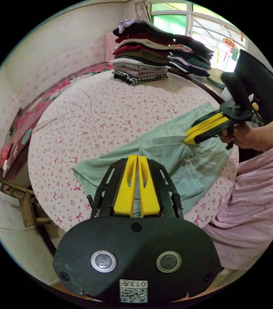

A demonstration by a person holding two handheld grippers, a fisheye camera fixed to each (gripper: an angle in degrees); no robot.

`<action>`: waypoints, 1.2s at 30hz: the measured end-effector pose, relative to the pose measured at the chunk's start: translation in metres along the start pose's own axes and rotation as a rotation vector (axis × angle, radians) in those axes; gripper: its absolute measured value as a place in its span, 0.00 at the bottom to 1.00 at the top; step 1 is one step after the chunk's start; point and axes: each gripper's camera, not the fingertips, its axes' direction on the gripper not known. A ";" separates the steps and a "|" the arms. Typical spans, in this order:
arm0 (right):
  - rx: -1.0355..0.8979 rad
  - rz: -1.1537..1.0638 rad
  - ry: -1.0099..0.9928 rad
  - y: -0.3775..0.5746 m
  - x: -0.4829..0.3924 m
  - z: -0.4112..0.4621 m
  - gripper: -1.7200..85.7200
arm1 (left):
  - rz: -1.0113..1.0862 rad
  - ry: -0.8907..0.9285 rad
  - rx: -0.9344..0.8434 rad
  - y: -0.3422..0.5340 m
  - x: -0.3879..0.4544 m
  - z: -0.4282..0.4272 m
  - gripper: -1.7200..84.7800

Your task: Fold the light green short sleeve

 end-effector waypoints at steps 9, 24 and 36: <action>-0.010 0.103 0.005 0.026 -0.003 0.022 0.04 | -0.042 0.149 -0.034 0.013 -0.004 0.011 0.08; 0.018 0.002 0.057 0.018 -0.019 -0.006 0.03 | 0.056 0.041 0.010 -0.006 0.011 -0.005 0.02; 0.006 0.055 0.161 0.028 -0.013 -0.022 0.03 | -0.340 -0.010 -0.059 0.007 -0.047 0.019 0.04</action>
